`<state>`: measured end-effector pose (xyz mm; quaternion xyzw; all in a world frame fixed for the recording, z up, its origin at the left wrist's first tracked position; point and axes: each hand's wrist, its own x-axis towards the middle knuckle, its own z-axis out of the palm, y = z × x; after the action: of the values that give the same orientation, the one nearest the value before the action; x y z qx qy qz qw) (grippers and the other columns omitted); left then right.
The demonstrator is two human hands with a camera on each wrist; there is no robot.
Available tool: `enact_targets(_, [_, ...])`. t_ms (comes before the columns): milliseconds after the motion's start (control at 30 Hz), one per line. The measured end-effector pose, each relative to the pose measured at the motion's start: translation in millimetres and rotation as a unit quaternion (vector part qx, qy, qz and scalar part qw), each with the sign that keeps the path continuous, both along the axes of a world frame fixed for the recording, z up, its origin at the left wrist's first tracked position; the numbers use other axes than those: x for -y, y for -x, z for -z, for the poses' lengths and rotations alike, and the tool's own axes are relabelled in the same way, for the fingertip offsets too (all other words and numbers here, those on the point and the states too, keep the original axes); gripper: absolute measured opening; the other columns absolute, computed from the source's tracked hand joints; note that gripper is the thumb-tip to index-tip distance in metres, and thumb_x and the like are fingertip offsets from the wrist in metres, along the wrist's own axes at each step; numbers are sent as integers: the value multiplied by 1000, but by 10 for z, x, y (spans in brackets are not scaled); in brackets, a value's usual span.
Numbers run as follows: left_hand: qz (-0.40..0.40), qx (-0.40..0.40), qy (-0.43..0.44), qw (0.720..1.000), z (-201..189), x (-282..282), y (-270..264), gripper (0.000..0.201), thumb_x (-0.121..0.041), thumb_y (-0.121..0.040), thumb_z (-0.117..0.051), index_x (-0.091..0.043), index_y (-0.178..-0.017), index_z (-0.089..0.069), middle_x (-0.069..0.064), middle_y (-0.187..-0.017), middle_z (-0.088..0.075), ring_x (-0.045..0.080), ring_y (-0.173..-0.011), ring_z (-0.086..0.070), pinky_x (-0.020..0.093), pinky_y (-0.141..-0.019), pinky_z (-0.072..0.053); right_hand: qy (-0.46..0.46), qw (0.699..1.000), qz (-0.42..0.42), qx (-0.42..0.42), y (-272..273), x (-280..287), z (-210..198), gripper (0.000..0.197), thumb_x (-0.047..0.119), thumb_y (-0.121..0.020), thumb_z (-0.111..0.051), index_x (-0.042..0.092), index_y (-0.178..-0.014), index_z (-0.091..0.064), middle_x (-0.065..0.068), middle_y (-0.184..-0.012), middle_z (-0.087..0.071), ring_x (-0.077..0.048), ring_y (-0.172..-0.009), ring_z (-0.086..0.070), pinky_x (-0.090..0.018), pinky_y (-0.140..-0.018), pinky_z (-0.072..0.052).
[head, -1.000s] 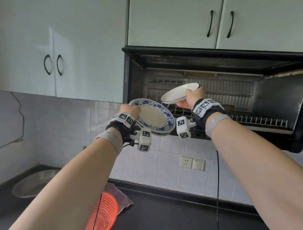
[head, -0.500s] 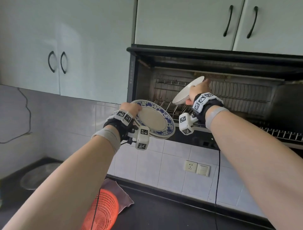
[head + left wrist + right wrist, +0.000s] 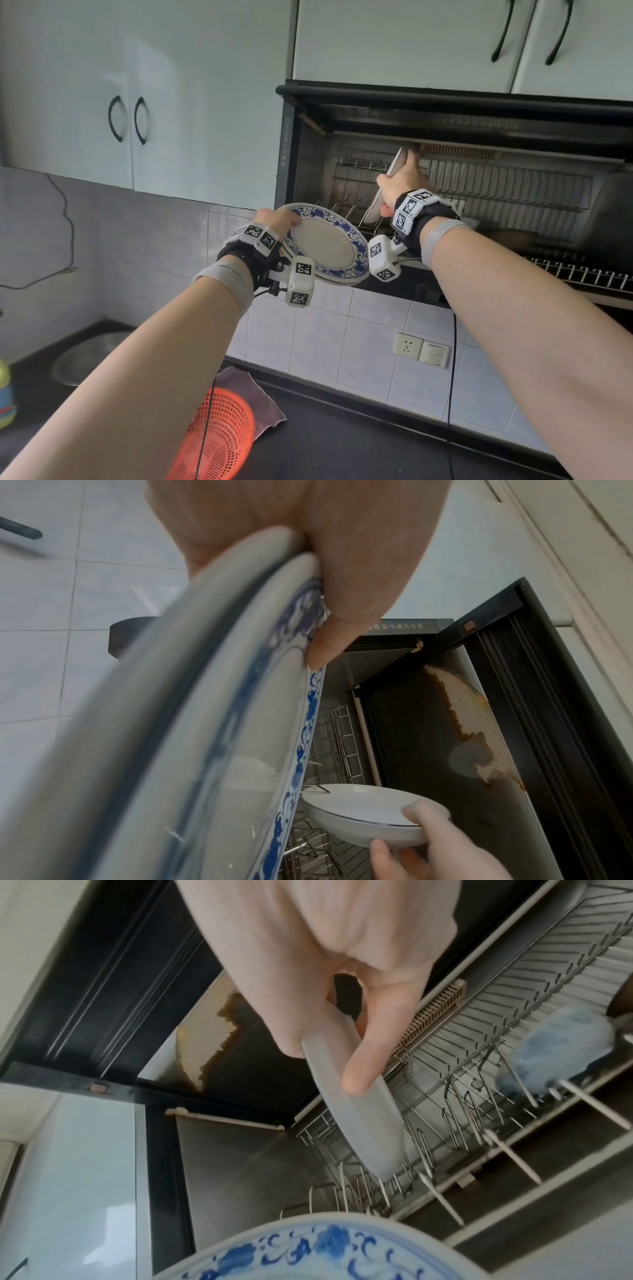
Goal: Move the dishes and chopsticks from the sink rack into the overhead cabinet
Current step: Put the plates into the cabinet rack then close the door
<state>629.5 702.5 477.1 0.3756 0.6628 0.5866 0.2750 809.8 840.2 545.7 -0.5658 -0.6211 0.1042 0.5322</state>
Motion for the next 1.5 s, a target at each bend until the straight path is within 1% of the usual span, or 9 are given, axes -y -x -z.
enact_targets(267, [16, 23, -18, 999, 87, -108, 98, 24, -25, -73, -75, -9, -87, -67, 19, -95, -76, 37, -85, -75, 54, -85, -61, 33, 998, -43, -14, 16, -64, 98, 70, 36, -92, -59, 30, -153, -24, -7, -113, -67, -26, -64, -74, -40, -57, -64])
enact_targets(433, [28, 43, -24, 998, 114, -119, 128, 33, -24, -72, -75, -4, -98, -69, 20, -93, -76, 38, -84, -75, 56, -83, -60, 53, 995, -84, 12, 41, -113, 201, 84, 44, -91, -65, 32, -157, -16, -10, -143, -51, -24, -83, -74, -27, -48, -59])
enact_targets(567, [29, 40, -22, 999, 79, -93, 124, 27, -22, -76, -74, -3, -95, -69, 21, -98, -76, 39, -90, -74, 56, -87, -59, 86, 989, -121, 26, 2, -94, 152, 97, 46, -90, -69, 29, -160, -4, -10, -156, -40, -18, -69, -73, -30, -58, -62])
enact_targets(767, [42, 70, -20, 996, 167, -157, 169, 43, -25, -61, -74, -4, -98, -70, 21, -98, -76, 40, -91, -74, 58, -86, -59, 85, 989, -120, -12, -66, 3, 298, 85, 37, -83, -78, 16, -151, -31, -9, -108, -66, -22, -80, -69, -32, -64, -61])
enact_targets(933, [42, 117, -34, 992, 261, -60, 161, 44, -26, -59, -78, -5, -97, -68, 20, -91, -77, 40, -86, -75, 59, -85, -58, 100, 980, -131, 107, -151, 186, 361, 45, 57, -77, -75, 13, -80, -65, -1, -71, -63, -18, -60, -58, -29, -56, -47])
enact_targets(1100, [37, 140, -78, 986, 288, 81, 119, 67, -32, -52, -89, -6, -109, -65, 16, -90, -77, 38, -81, -75, 58, -79, -60, 179, 946, -191, 192, -181, 455, 491, 52, 57, -81, -73, 6, -90, -69, -4, -78, -75, -11, -57, -72, -19, -52, -55])
enact_targets(1300, [36, 127, -80, 988, 504, 143, 80, 97, -64, -35, -83, -7, -111, -62, 14, -96, -75, 36, -84, -74, 53, -81, -61, 163, 964, -191, 89, -305, 659, 737, 54, 40, -83, -77, -7, -107, -70, -22, -99, -76, -37, -93, -74, -53, -89, -58])
enact_targets(1433, [27, 75, -133, 988, 563, 307, -50, 45, -46, -76, -80, -10, -97, -65, 5, -78, -70, 21, -68, -69, 33, -59, -58, 149, 968, -194, 53, -384, 877, 868, 45, 39, -88, -74, -3, -103, -70, -19, -91, -76, -33, -82, -76, -46, -75, -63])
enact_targets(1500, [18, 52, -163, 985, 574, 323, -73, 41, -43, -80, -78, -10, -102, -69, 9, -87, -74, 25, -75, -72, 38, -66, -62, 170, 961, -213, 39, -418, 983, 902, 39, 35, -89, -73, 0, -106, -69, -18, -94, -76, -32, -85, -76, -45, -73, -63])
